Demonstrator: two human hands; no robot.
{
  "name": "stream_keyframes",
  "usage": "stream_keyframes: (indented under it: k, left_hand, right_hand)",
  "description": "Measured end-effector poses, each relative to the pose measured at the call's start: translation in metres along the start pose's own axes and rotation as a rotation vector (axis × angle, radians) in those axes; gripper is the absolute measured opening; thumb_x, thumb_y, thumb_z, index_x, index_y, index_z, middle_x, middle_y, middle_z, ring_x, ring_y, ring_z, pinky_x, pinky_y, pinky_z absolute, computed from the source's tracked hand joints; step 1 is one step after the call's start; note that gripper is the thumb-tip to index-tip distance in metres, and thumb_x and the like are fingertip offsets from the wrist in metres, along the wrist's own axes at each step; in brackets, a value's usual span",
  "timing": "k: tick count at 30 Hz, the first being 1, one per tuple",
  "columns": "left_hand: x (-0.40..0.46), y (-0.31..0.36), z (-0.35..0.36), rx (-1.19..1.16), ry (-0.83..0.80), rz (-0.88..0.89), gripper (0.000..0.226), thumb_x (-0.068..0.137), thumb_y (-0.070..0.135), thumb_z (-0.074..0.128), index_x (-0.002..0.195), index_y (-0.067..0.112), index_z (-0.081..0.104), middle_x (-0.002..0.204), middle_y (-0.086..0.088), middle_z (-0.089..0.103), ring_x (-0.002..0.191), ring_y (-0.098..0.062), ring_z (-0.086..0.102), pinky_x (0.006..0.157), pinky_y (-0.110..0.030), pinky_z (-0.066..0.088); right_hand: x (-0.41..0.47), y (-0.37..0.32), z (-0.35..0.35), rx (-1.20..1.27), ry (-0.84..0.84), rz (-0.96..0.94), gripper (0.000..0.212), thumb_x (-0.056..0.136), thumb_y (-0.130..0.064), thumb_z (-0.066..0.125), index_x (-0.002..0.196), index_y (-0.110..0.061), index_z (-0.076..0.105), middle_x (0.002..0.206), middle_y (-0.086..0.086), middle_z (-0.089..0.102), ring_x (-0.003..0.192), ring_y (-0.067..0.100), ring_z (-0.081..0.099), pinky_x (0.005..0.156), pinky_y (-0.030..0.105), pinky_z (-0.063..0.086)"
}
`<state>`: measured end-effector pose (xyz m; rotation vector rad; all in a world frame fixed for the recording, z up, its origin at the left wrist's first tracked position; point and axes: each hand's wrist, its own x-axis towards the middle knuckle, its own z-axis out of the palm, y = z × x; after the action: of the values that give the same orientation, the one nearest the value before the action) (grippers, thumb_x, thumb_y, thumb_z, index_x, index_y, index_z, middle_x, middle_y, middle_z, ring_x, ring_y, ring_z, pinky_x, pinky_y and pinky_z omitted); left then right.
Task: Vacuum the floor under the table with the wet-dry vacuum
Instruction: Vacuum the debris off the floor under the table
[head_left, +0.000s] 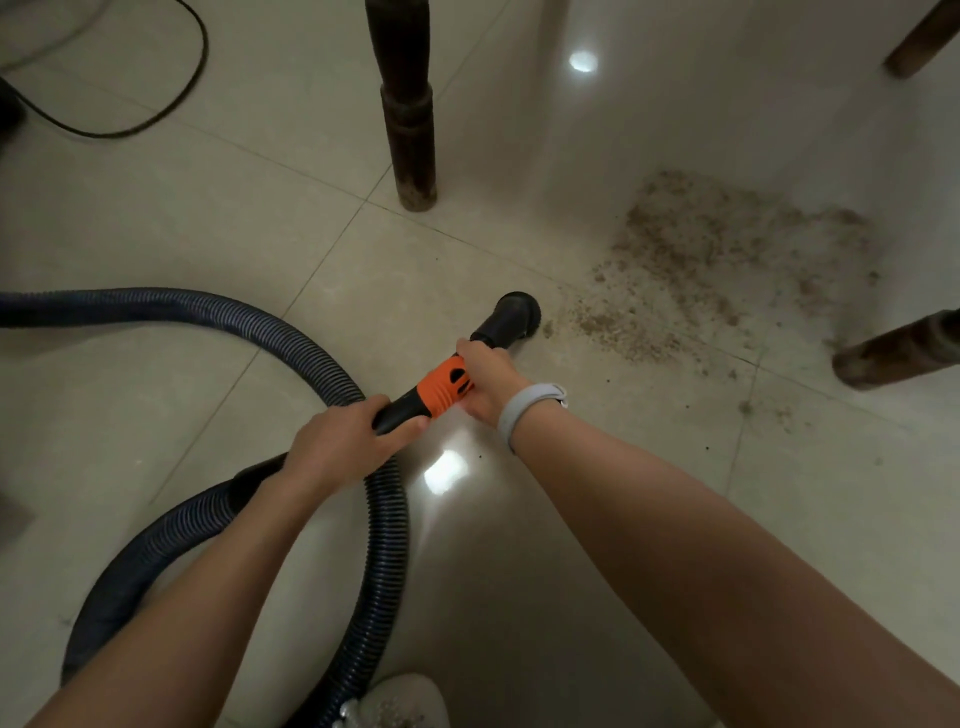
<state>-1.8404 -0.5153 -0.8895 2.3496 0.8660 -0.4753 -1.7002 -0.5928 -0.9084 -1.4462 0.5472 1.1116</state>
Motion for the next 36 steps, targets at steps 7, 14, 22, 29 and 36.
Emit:
stream_keyframes:
  k: [7, 14, 22, 29, 36]
  left_hand:
    - [-0.003, 0.014, 0.000, 0.141, -0.080, 0.009, 0.045, 0.086, 0.064, 0.045, 0.096, 0.021, 0.057, 0.074, 0.002, 0.060, 0.066, -0.012, 0.057, 0.053, -0.023, 0.035]
    - [-0.005, 0.040, 0.004, 0.208, -0.130, 0.070, 0.046, 0.084, 0.068, 0.043, 0.088, 0.024, 0.055, 0.066, 0.006, 0.056, 0.061, -0.010, 0.056, 0.054, -0.025, 0.037]
    - [-0.010, 0.082, 0.027, 0.324, -0.135, 0.155, 0.043, 0.083, 0.071, 0.041, 0.079, 0.029, 0.050, 0.068, 0.005, 0.056, 0.063, -0.013, 0.056, 0.057, -0.027, 0.040]
    - [-0.008, 0.128, 0.046, 0.420, -0.201, 0.264, 0.046, 0.085, 0.069, 0.041, 0.087, 0.025, 0.054, 0.068, 0.004, 0.054, 0.062, -0.014, 0.052, 0.057, -0.028, 0.036]
    - [-0.008, 0.169, 0.070, 0.446, -0.258, 0.370, 0.044, 0.086, 0.067, 0.041, 0.092, 0.025, 0.054, 0.068, 0.006, 0.053, 0.059, -0.010, 0.048, 0.052, -0.023, 0.032]
  right_hand:
    - [-0.006, -0.008, -0.019, -0.053, 0.024, 0.082, 0.016, 0.095, -0.012, 0.044, 0.080, -0.011, 0.038, 0.079, 0.006, 0.041, 0.078, 0.021, 0.047, 0.082, 0.039, 0.048]
    - [-0.017, -0.014, -0.060, -0.041, 0.006, 0.108, 0.015, 0.098, -0.014, 0.042, 0.084, -0.009, 0.039, 0.079, 0.007, 0.042, 0.068, 0.019, 0.045, 0.069, 0.034, 0.045]
    - [-0.031, -0.015, -0.115, 0.012, 0.003, 0.066, 0.011, 0.099, -0.013, 0.040, 0.108, -0.006, 0.039, 0.083, 0.009, 0.045, 0.071, 0.021, 0.048, 0.076, 0.037, 0.046]
    - [-0.040, -0.012, -0.171, 0.074, 0.092, 0.086, 0.006, 0.100, -0.013, 0.037, 0.101, -0.007, 0.039, 0.082, 0.009, 0.044, 0.072, 0.020, 0.048, 0.079, 0.036, 0.047]
    - [-0.049, -0.006, -0.225, 0.174, 0.179, 0.100, 0.008, 0.100, -0.012, 0.036, 0.098, -0.005, 0.039, 0.081, 0.009, 0.042, 0.089, 0.025, 0.056, 0.087, 0.038, 0.049]
